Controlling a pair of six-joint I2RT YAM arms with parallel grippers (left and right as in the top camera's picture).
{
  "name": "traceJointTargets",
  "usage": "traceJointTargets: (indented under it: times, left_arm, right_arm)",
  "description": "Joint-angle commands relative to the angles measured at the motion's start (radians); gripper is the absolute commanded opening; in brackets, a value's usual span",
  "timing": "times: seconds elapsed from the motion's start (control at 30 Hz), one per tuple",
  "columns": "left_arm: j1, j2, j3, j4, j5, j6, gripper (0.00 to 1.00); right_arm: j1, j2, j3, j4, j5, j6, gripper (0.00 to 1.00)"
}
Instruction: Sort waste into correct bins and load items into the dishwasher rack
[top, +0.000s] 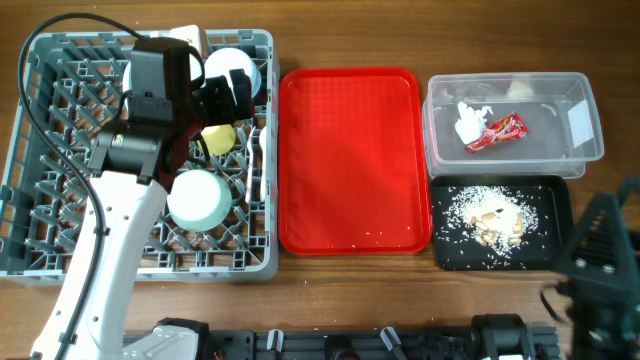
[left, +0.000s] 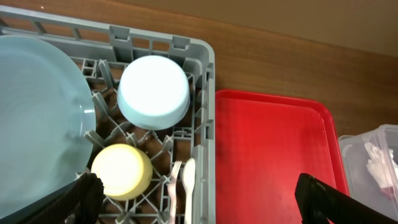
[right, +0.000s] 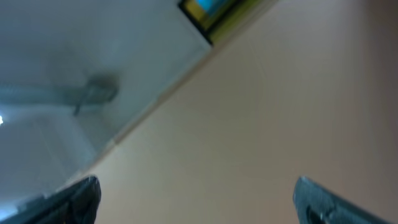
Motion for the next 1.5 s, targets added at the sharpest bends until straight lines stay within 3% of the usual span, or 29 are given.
traceJointTargets:
  times: [0.0,0.1,0.4,0.5,0.7,0.97,1.17,1.47]
  left_arm:
    - [0.005,-0.005,0.001,0.002,0.008,-0.016,1.0]
    - [0.005,-0.005,0.001,0.002,0.008,-0.016,1.0]
    - [0.005,-0.005,0.001,0.002,0.008,-0.016,1.0]
    - [0.005,-0.006,0.001,0.002,0.008,-0.016,1.0]
    - [0.005,-0.005,0.001,0.002,0.008,-0.016,1.0]
    - [0.005,-0.005,0.001,0.002,0.008,-0.016,1.0]
    - [0.005,-0.005,0.001,0.002,0.008,-0.016,1.0]
    - [0.005,-0.005,0.001,0.002,0.008,-0.016,1.0]
  right_arm:
    - [0.004,-0.045,-0.24,0.252,-0.072,-0.16,1.0]
    - [0.005,-0.128,-0.464,0.45,-0.11,-0.205,0.99]
    - [0.004,-0.206,-0.775,0.462,-0.094,-0.291,1.0]
    - [0.004,-0.206,-0.78,0.329,-0.049,-0.307,1.0]
    - [0.003,-0.206,-0.78,0.045,0.018,-0.52,1.0]
    - [0.003,-0.206,-0.78,0.044,-0.002,-0.584,1.0]
    - [0.003,-0.206,-0.78,0.04,-0.028,-0.889,1.0]
    - [0.004,-0.206,-0.78,0.041,-0.04,-0.856,1.0]
